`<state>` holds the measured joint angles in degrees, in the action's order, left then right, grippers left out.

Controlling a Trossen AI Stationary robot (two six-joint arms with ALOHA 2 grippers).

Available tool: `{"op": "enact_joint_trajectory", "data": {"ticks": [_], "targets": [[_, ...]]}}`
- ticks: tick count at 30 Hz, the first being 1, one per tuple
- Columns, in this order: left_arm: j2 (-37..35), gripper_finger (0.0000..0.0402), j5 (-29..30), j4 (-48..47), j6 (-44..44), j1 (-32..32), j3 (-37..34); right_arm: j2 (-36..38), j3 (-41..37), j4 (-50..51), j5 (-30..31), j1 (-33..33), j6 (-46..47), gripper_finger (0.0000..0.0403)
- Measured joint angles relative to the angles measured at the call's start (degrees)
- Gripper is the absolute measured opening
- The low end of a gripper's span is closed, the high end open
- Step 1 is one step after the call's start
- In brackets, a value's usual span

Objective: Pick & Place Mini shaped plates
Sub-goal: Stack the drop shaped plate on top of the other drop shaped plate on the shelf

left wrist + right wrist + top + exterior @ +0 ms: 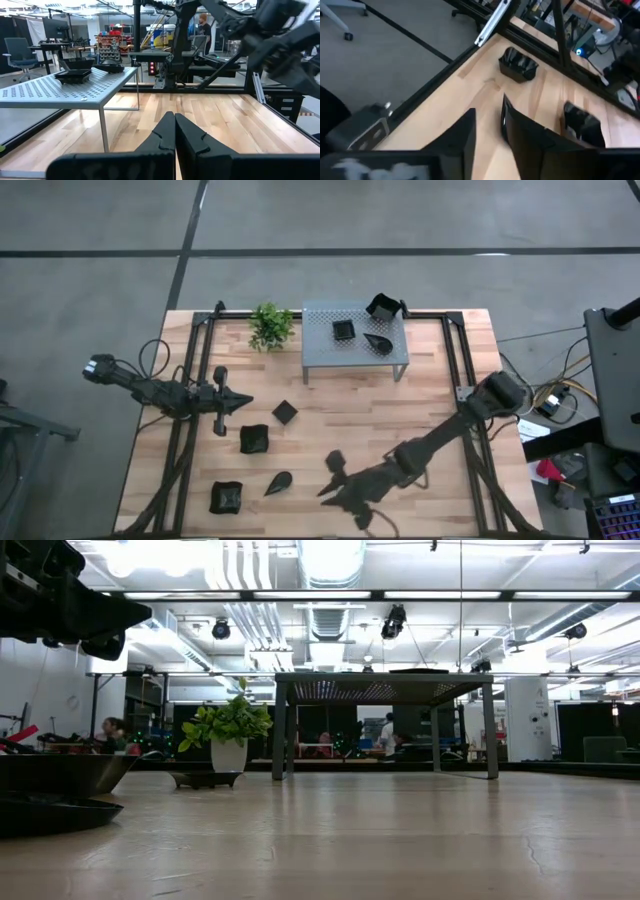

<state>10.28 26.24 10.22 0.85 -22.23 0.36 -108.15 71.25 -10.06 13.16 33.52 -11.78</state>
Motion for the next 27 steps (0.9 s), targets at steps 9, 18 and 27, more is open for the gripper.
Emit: {"op": "enact_joint_trajectory", "data": {"ticks": [9, 18, 27], "targets": [[0.0, 0.0, 0.0, 0.0, 0.0, 0.0, 0.0, -14.5, 15.2, 6.7, -5.7, -3.9, -4.0, 0.0139], [0.0, 0.0, 0.0, 0.0, 0.0, 0.0, 0.0, -21.4, 19.1, 8.6, -8.5, -8.4, -5.5, 0.0119], [0.0, 0.0, 0.0, 0.0, 0.0, 0.0, 0.0, -21.5, 19.2, 6.8, -8.8, -11.1, -1.2, 0.0099]]}}
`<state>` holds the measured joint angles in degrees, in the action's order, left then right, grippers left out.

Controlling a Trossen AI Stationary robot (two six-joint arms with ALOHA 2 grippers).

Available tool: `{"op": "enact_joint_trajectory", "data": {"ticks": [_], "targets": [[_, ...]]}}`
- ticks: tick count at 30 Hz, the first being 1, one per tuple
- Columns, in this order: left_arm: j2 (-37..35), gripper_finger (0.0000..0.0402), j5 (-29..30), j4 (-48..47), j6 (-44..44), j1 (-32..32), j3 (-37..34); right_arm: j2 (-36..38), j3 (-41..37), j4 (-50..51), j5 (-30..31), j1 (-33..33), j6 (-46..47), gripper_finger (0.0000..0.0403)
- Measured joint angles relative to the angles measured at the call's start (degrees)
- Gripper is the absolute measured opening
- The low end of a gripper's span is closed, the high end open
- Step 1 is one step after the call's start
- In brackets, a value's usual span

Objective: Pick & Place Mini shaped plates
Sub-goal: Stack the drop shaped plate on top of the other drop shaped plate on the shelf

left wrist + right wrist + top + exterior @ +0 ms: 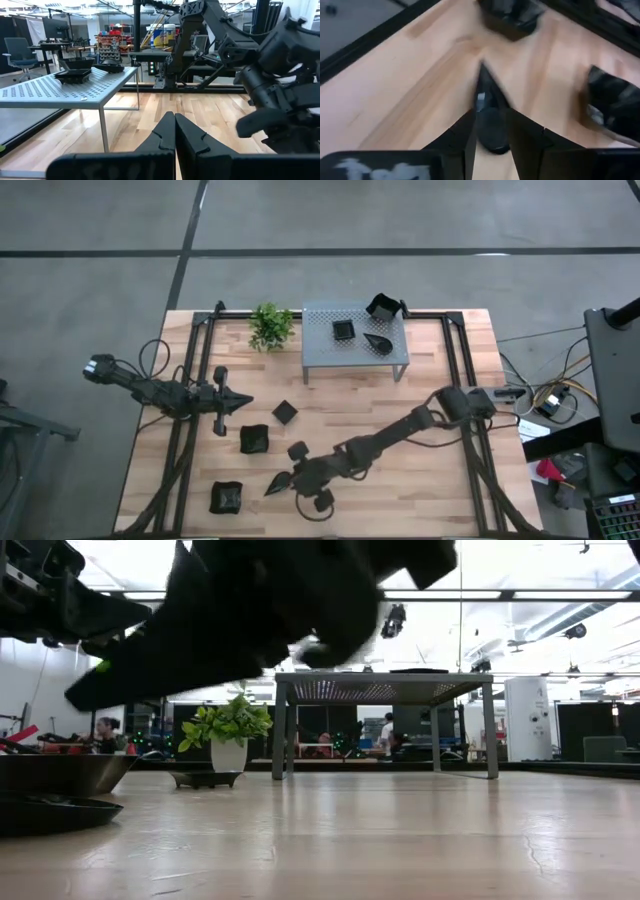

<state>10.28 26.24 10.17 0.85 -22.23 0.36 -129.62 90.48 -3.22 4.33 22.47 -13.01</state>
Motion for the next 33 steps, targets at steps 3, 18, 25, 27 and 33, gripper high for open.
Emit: {"op": "enact_joint_trajectory", "data": {"ticks": [3, 18, 25, 27, 33], "targets": [[0.0, 0.0, 0.0, 0.0, 0.0, 0.0, 0.0, 0.1, 0.0, -0.8, 0.1, -1.4, 3.4, 0.0094], [0.0, 0.0, 0.0, 0.0, 0.0, 0.0, 0.0, 0.1, -0.1, -1.9, -6.1, -5.2, 11.9, 0.0098], [0.0, 0.0, 0.0, 0.0, 0.0, 0.0, 0.0, -2.7, 0.3, -3.3, -9.1, -5.8, 15.2, 0.0102], [0.0, 0.0, 0.0, 0.0, 0.0, 0.0, 0.0, -3.8, 0.4, -3.5, -8.7, -5.6, 13.8, 0.0102], [0.0, 0.0, 0.0, 0.0, 0.0, 0.0, 0.0, -4.3, 0.9, -5.9, -7.8, -5.7, 14.1, 0.01]]}}
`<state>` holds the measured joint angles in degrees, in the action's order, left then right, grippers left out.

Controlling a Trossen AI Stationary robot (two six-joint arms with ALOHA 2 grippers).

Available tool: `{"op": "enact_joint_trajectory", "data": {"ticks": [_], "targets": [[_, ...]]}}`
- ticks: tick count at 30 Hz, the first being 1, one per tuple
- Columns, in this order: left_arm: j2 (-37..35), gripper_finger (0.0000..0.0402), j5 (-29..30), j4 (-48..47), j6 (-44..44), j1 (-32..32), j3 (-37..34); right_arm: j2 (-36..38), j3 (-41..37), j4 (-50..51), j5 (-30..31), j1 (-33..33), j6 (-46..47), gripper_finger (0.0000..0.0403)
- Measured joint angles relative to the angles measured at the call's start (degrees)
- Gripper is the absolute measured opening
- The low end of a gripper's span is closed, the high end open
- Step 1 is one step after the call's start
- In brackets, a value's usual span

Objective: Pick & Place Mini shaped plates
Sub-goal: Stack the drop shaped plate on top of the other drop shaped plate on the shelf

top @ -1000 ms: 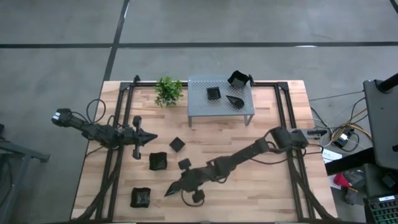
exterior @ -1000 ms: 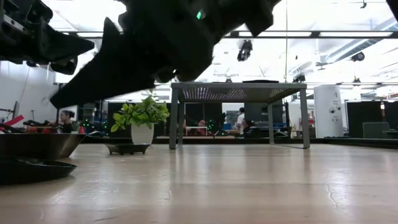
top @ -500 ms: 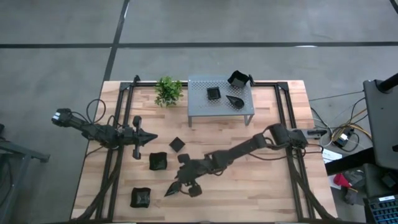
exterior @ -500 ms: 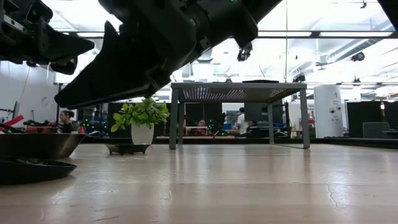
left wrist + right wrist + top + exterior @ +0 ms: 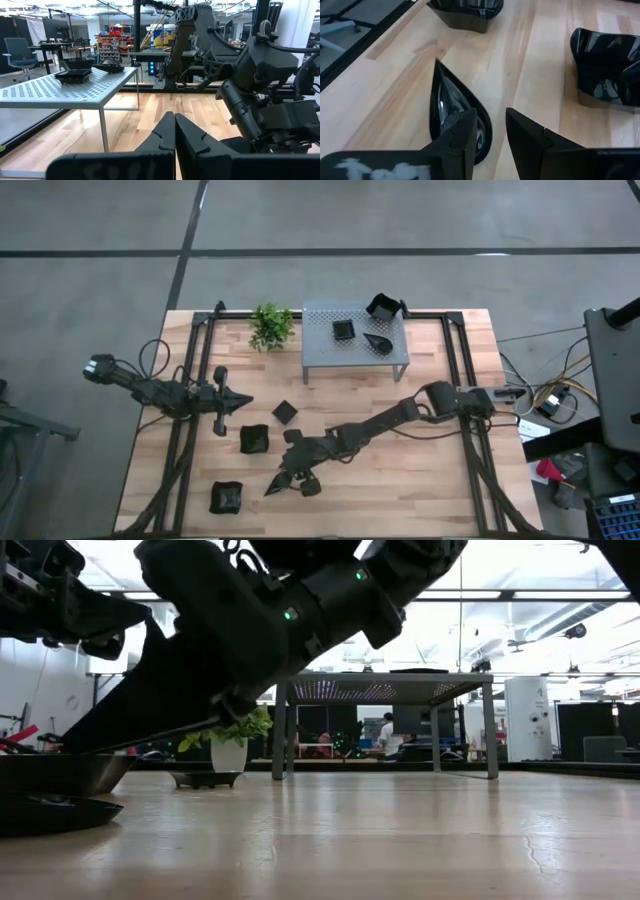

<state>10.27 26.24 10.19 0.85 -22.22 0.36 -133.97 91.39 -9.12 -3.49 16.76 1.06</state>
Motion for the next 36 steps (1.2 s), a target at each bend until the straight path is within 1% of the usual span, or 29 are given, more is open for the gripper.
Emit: {"op": "enact_joint_trajectory", "data": {"ticks": [5, 8, 20, 28, 36], "targets": [[0.0, 0.0, 0.0, 0.0, 0.0, 0.0, 0.0, -2.0, 0.0, -2.3, -1.8, 0.0, 1.5, 0.0104], [0.0, 0.0, 0.0, 0.0, 0.0, 0.0, 0.0, -2.8, 0.0, -2.3, -1.9, 0.0, 1.2, 0.0105], [0.0, 0.0, 0.0, 0.0, 0.0, 0.0, 0.0, -3.0, -0.1, -3.5, -2.1, -0.2, 1.7, 0.0084], [0.0, 0.0, 0.0, 0.0, 0.0, 0.0, 0.0, -3.0, -0.1, -3.5, -2.9, -0.6, 5.2, 0.0085], [0.0, 0.0, 0.0, 0.0, 0.0, 0.0, 0.0, -3.0, -0.1, -2.6, -3.1, -0.5, 6.9, 0.0064]]}}
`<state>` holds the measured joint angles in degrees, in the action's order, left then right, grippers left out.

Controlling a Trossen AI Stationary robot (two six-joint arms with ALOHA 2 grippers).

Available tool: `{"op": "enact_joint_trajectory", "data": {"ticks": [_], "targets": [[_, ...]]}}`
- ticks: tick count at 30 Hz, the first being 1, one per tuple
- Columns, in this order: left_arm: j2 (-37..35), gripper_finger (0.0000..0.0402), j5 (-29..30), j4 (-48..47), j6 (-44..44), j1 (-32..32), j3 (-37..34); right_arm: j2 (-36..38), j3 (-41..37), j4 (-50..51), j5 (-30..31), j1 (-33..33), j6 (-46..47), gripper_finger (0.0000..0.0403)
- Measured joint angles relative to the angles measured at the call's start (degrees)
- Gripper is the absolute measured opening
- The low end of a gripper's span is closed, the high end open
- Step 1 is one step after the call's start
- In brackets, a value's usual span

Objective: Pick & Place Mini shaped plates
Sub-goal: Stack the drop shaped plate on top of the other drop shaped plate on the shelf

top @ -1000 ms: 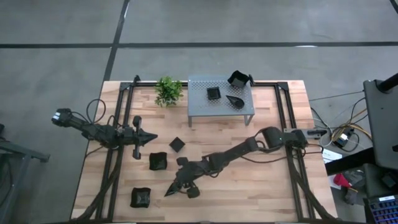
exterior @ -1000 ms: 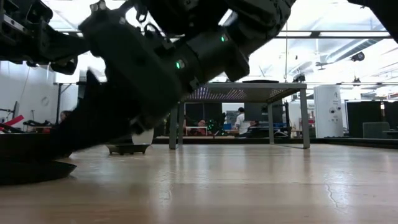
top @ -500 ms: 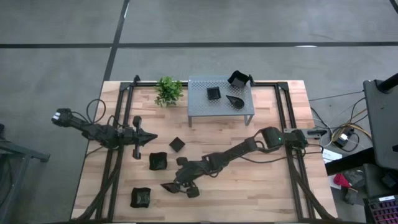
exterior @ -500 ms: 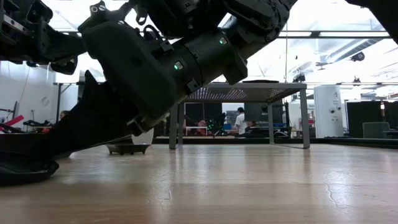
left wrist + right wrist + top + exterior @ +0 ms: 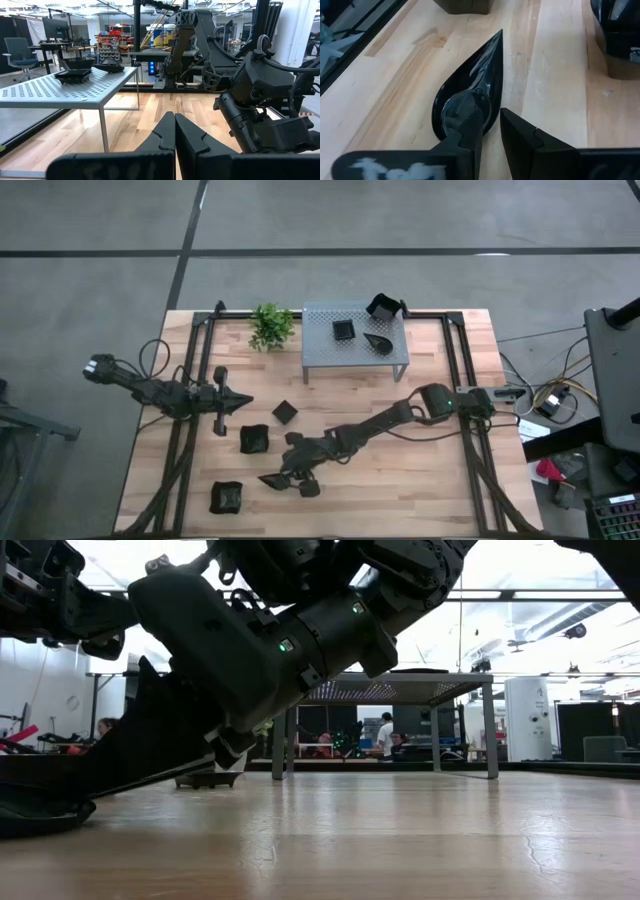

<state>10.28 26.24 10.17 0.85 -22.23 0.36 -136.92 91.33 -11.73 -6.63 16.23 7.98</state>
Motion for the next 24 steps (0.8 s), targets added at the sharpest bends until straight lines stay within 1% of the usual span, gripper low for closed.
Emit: {"op": "enact_joint_trajectory", "data": {"ticks": [6, 13, 24], "targets": [[0.0, 0.0, 0.0, 0.0, 0.0, 0.0, 0.0, 0.0, 0.0, 0.1, 0.0, 0.0, 0.8, 0.0051], [0.0, 0.0, 0.0, 0.0, 0.0, 0.0, 0.0, 0.0, 0.0, 1.6, -1.2, -0.3, 1.0, 0.0013], [0.0, 0.0, 0.0, 0.0, 0.0, 0.0, 0.0, 0.6, 0.0, 1.3, -0.4, -0.1, 0.8, 0.0008]]}}
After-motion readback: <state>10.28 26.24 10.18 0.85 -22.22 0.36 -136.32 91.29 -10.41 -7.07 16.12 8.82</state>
